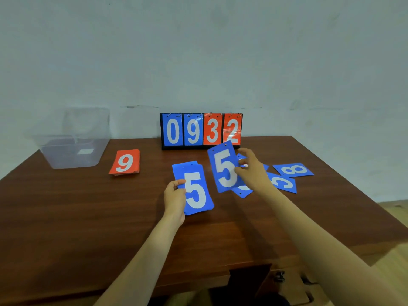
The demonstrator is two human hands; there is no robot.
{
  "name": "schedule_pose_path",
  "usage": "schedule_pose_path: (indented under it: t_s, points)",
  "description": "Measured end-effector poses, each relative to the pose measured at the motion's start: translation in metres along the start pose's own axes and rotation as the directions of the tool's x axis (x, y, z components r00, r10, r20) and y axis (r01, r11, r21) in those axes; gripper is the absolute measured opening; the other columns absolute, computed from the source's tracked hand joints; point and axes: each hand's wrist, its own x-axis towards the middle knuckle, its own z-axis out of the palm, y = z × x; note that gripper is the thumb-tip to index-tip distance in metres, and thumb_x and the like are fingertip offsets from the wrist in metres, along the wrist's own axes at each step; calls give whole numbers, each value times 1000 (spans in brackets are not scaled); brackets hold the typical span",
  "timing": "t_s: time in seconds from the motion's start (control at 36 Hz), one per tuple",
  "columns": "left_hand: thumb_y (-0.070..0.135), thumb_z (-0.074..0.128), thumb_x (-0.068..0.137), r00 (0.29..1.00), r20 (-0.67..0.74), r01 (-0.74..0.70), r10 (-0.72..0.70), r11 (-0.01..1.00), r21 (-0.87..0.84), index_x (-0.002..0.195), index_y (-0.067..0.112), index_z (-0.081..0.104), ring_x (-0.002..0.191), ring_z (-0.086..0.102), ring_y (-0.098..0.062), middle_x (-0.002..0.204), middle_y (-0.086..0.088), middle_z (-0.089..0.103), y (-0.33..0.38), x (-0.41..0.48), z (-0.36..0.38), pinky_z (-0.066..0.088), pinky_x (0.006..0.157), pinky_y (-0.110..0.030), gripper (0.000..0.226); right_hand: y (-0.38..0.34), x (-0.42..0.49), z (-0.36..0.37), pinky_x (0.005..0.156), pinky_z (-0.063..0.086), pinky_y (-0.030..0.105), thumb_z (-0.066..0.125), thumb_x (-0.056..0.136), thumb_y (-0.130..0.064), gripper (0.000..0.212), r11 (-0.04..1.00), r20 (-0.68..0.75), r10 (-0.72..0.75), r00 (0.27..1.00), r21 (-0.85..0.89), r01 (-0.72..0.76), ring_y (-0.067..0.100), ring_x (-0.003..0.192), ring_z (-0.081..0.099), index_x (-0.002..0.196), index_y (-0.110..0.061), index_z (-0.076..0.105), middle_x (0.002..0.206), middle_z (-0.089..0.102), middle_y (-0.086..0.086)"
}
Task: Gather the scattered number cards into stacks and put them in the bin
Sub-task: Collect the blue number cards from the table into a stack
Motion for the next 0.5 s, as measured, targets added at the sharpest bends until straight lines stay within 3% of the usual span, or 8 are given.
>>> schedule_pose_path:
  t_s: [0.08, 0.14, 0.36, 0.5]
  points:
    - [2, 49, 94, 1000, 5, 13, -13, 999, -32, 101, 19, 58, 92, 67, -25, 107, -5, 59, 1, -5, 1, 56, 74, -41, 20, -8, -6, 5, 65, 52, 26, 58, 92, -11, 45, 985, 69, 74, 995, 151, -84, 20, 96, 60, 132, -20, 39, 103, 54, 4]
    - [7, 53, 94, 1000, 21, 23, -22, 998, -50, 103, 18, 56, 92, 67, -25, 105, -4, 60, 4, -9, 1, 56, 70, -37, 15, -7, -9, 12, 71, 55, 30, 60, 91, -12, 43, 982, 126, 87, 988, 156, -106, 23, 101, 63, 128, -20, 40, 100, 57, 2]
    - [10, 66, 87, 990, 132, -44, 51, 997, -59, 100, 18, 55, 90, 68, -23, 108, -6, 62, 4, -16, 5, 59, 70, -37, 19, -5, -23, 37, 69, 53, 23, 63, 89, -29, 49, 985, 244, 77, 967, -171, -35, 15, 95, 60, 131, -18, 40, 110, 60, 4]
    - [5, 59, 90, 988, 140, -66, 69, 997, -27, 99, 18, 53, 86, 66, -21, 110, -5, 60, -1, -12, 11, 57, 63, -32, 17, -3, -20, 46, 80, 57, 34, 62, 88, -40, 59, 923, 248, 59, 967, -382, 41, 18, 100, 62, 136, -20, 35, 112, 62, 3]
